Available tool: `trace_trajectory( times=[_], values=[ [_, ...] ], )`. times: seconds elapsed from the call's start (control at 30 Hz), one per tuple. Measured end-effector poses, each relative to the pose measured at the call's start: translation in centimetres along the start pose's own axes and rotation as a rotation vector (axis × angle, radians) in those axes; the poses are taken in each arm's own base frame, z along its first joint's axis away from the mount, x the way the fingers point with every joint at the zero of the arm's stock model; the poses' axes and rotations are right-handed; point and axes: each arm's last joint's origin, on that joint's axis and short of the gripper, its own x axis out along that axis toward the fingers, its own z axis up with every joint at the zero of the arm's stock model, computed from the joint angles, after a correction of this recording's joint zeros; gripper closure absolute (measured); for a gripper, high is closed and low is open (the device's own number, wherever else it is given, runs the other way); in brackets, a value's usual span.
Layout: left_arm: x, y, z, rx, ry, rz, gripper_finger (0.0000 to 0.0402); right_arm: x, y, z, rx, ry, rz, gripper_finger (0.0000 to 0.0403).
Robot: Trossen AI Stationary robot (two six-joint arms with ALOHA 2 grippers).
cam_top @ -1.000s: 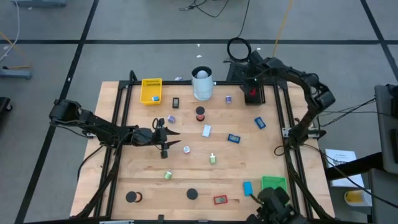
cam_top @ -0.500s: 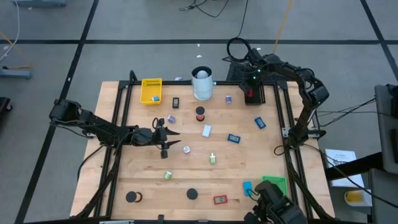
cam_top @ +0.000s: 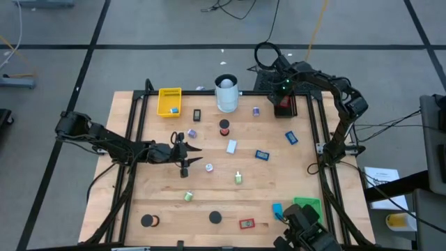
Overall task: Pick & Place Office items
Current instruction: Put the pink charger adapter in the yellow bin
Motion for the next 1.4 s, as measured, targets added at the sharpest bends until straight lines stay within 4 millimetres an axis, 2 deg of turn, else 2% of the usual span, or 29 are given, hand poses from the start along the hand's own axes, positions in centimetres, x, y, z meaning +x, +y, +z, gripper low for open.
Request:
trace_trajectory(
  times=[0.23,0.43,0.57,0.7,0.93,1.07,1.23,1.4],
  values=[
    [0.0,0.0,0.0,-0.007,-0.001,0.000,0.0247,-1.1,1.1,-0.6,-0.030,0.052,-0.059,0.0319],
    [0.0,0.0,0.0,-0.024,0.005,0.000,0.0247,-4.7,4.0,-1.6,-0.076,0.028,-0.148,0.0387],
    [0.0,0.0,-0.2,-0.071,0.016,0.000,0.0248,-6.9,6.8,-2.8,-0.098,-0.168,-0.130,0.0395],
    [0.0,0.0,-0.2,-0.042,0.017,0.000,0.0264,-6.9,9.8,-5.4,-0.135,-0.401,-0.032,0.0400],
    [0.0,0.0,-0.1,0.018,0.015,-0.005,0.0344,-5.9,13.4,-10.7,-0.147,-0.845,0.154,0.0402],
    [0.0,0.0,-0.1,0.035,0.009,-0.013,0.0393,-6.0,15.0,-12.7,-0.136,-1.063,0.271,0.0402],
    [0.1,0.0,-0.1,-0.003,0.009,-0.077,0.0381,-6.2,16.6,-14.3,-0.096,-1.295,0.225,0.0402],
    [0.1,0.2,-0.1,-0.040,0.011,-0.069,0.0370,-6.3,17.9,-15.0,-0.101,-1.405,0.252,0.0400]
  ],
)
